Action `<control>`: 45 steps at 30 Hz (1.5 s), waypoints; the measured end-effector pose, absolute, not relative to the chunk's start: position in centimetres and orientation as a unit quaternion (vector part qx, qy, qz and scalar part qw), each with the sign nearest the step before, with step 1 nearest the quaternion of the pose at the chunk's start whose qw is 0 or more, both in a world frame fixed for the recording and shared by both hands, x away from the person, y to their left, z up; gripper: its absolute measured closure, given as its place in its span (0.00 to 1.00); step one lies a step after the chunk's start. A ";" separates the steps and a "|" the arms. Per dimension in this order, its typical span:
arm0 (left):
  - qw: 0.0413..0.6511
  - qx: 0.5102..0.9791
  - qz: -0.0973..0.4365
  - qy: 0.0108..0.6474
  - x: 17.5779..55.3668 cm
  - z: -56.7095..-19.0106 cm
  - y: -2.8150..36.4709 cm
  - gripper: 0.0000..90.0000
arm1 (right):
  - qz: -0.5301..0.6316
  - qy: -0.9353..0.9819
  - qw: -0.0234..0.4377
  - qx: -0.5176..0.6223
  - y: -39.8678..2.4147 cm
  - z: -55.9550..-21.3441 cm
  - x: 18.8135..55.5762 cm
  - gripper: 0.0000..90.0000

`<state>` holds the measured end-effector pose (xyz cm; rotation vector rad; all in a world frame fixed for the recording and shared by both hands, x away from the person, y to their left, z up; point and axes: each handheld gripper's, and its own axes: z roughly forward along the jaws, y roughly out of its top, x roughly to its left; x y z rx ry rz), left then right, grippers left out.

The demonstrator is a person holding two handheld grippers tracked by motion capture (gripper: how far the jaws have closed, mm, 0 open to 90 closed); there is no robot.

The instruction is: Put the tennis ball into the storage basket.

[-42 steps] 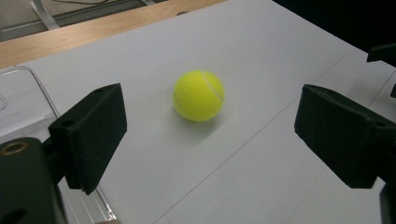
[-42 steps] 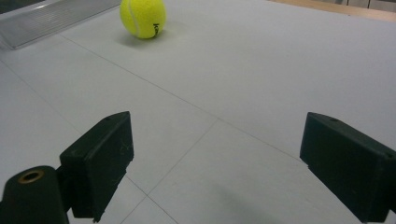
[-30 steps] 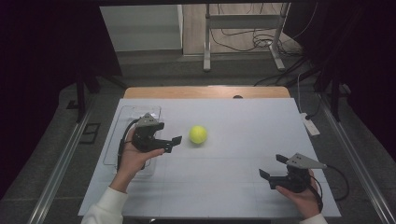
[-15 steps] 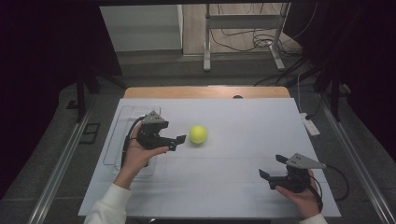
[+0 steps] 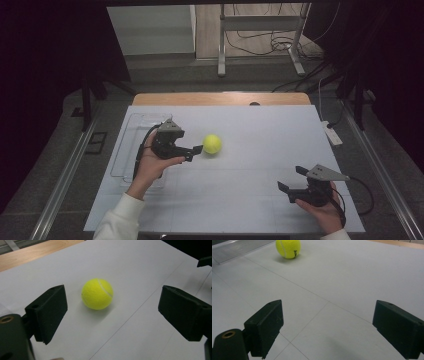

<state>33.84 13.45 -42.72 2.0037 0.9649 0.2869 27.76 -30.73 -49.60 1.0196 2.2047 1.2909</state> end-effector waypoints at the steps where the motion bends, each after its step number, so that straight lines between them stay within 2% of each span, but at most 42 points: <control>1: 0.432 0.807 0.116 0.385 33.9 -42.6 13.2 0.11 | 0.460 0.787 0.194 0.363 -30.7 -49.6 27.7 0.11; 45: 0.392 0.829 0.104 0.386 38.1 -42.6 9.8 0.11 | 0.455 0.791 0.191 0.363 -30.7 -49.9 27.8 0.12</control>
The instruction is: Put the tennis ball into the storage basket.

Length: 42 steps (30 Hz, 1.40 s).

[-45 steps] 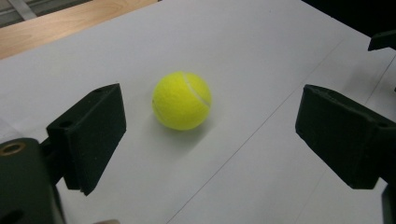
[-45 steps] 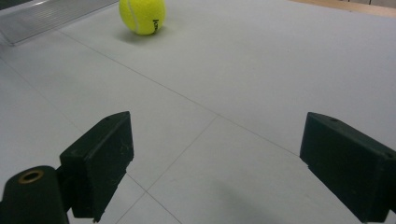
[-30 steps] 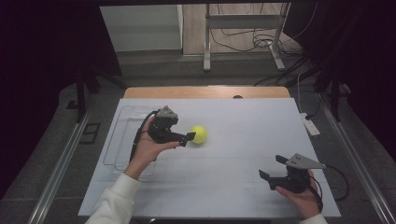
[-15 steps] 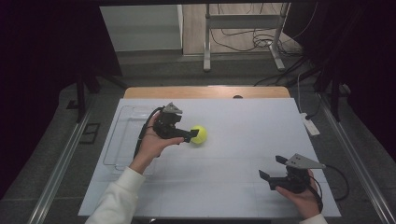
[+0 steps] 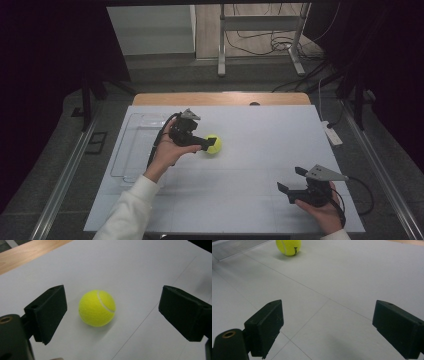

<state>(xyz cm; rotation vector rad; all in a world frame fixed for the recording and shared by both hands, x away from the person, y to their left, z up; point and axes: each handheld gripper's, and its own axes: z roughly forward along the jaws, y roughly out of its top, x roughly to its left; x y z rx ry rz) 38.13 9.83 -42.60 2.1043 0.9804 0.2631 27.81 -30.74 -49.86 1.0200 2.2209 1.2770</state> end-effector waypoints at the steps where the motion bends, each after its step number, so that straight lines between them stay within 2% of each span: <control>1: 0.390 0.830 0.104 0.386 38.2 -42.6 9.7 0.11 | 0.454 0.791 0.191 0.363 -30.7 -49.9 27.8 0.12; 42: 0.364 0.843 0.091 0.386 40.4 -43.4 7.1 0.10 | 0.455 0.791 0.187 0.365 -30.8 -50.0 27.9 0.12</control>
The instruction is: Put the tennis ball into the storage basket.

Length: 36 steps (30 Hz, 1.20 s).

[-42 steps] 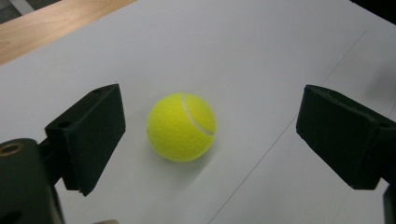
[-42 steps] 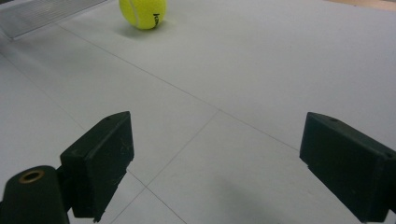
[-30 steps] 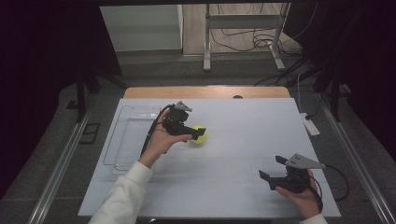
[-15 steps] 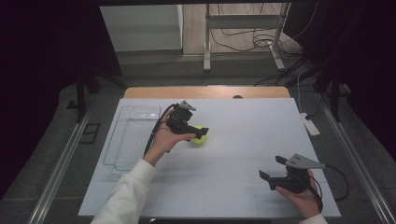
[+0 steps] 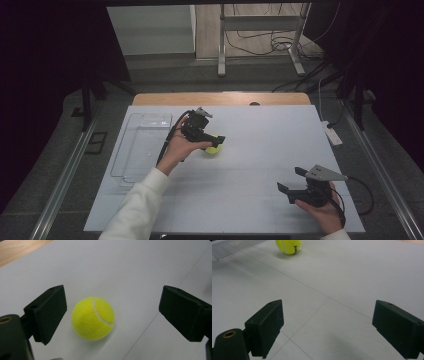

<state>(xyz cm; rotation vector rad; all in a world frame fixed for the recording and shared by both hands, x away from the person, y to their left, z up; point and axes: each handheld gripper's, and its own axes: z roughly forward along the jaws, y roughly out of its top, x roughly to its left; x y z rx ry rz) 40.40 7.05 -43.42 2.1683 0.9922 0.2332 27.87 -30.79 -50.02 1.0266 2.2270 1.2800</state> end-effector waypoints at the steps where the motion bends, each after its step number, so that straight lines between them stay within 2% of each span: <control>1: 0.364 0.843 0.090 0.386 40.4 -43.4 7.0 0.10 | 0.455 0.791 0.186 0.365 -30.8 -50.0 27.9 0.12; 36: 0.322 0.853 0.072 0.404 42.2 -46.0 6.1 0.08 | 0.452 0.793 0.186 0.363 -30.8 -50.0 27.8 0.12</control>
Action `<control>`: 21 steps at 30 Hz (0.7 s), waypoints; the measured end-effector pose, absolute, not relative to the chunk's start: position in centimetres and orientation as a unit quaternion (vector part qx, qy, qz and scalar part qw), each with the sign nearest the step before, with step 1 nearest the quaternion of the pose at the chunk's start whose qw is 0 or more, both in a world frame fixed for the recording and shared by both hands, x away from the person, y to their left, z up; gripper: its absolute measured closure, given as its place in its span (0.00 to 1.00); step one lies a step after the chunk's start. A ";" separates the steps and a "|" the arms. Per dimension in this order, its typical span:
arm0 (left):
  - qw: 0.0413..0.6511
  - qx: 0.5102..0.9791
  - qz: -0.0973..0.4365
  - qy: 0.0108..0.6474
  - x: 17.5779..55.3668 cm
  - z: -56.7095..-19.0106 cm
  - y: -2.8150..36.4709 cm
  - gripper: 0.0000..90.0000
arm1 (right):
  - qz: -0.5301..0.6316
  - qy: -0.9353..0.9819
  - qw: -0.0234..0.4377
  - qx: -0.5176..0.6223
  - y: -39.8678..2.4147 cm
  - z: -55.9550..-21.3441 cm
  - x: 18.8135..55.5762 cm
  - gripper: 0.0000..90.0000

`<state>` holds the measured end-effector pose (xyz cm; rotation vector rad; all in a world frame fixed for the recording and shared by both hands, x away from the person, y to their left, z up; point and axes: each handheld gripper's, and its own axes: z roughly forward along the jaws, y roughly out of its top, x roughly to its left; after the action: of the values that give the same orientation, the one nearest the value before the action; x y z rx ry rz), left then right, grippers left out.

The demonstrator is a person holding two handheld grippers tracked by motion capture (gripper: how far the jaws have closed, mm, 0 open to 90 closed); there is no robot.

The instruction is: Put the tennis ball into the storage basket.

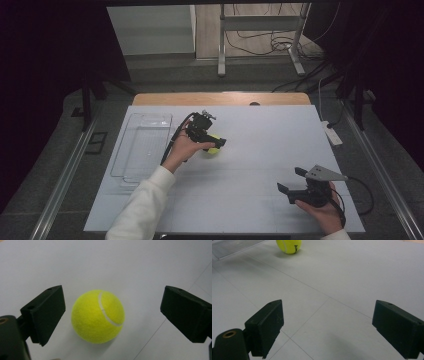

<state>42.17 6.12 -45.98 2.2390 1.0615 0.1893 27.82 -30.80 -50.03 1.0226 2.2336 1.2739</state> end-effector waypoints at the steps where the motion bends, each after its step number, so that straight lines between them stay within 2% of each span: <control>1: 0.323 0.853 0.071 0.405 42.2 -46.1 6.1 0.08 | 0.453 0.793 0.186 0.363 -30.8 -50.0 27.8 0.12; 21: 0.294 0.858 0.055 0.418 43.0 -48.0 5.6 0.07 | 0.453 0.793 0.185 0.362 -30.8 -50.1 27.8 0.12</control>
<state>43.03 5.58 -48.02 2.2833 1.1127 0.1456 27.84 -30.81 -50.09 1.0213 2.2349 1.2759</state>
